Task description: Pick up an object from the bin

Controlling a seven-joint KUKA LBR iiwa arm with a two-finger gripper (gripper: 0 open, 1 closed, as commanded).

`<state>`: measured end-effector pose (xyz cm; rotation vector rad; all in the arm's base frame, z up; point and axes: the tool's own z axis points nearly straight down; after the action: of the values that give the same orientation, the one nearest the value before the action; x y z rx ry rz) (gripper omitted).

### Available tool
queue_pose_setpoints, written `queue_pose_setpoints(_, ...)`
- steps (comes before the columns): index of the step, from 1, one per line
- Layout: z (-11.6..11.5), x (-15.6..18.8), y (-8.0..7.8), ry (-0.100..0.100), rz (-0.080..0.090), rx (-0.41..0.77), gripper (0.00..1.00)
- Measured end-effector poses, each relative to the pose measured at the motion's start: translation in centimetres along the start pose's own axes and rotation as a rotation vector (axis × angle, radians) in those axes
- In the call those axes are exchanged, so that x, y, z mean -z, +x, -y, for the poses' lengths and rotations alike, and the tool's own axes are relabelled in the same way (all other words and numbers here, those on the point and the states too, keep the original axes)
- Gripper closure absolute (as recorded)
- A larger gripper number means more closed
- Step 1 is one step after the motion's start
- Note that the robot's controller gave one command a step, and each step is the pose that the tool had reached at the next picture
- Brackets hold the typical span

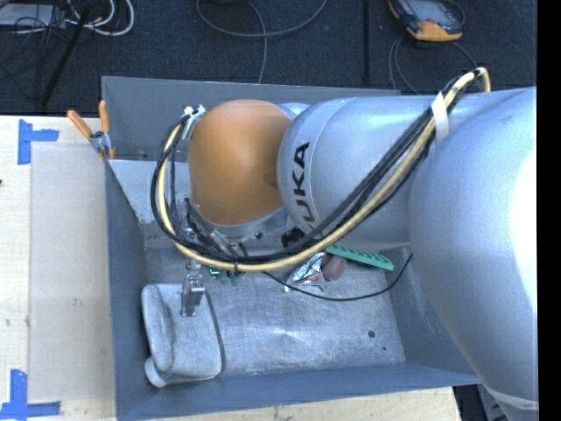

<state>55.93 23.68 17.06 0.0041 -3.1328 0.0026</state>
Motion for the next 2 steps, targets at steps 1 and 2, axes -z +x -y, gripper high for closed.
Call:
queue_pose_setpoints(1,6.2,-9.7,-3.7,0.004,0.009,-0.038,0.00)
queue_pose_setpoints(2,14.7,-5.7,-4.2,0.002,0.012,0.064,0.00)
